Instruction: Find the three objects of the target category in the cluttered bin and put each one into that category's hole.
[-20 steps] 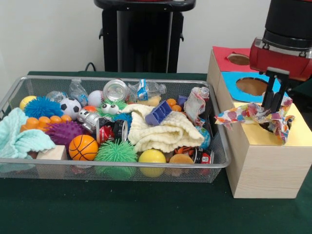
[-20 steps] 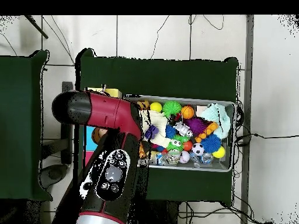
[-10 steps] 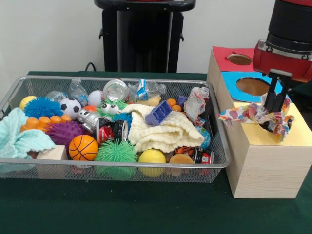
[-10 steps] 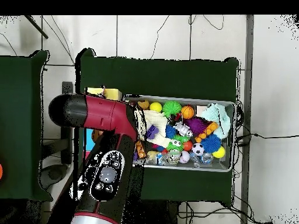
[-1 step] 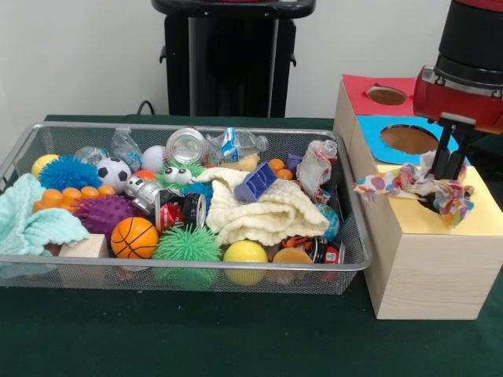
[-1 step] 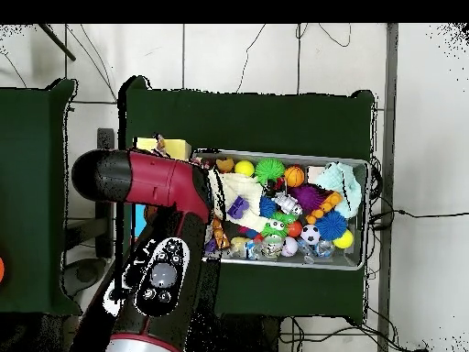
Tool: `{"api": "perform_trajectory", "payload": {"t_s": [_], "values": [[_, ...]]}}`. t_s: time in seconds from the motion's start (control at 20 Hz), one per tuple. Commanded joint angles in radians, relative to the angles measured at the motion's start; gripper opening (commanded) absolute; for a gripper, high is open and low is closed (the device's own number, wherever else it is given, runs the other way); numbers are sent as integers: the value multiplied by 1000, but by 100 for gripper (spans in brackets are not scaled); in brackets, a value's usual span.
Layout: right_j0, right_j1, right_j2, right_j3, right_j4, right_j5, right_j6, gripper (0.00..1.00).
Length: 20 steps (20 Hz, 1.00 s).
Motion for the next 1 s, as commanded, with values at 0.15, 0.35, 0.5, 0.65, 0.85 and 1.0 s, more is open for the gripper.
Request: {"api": "perform_trajectory", "payload": {"t_s": [0.15, 0.35, 0.5, 0.65, 0.85, 1.0], "values": [[-3, 89, 58, 26, 29, -22, 273, 0], [-8, 112, 56, 2, 35, -24, 273, 0], [-17, 137, 90, 4, 59, -66, 272, 0], [-16, 158, 118, 4, 88, -117, 280, 0], [-27, 180, 162, 2, 125, -184, 257, 0], [-33, 208, 184, -10, 147, -214, 245, 0]]}}
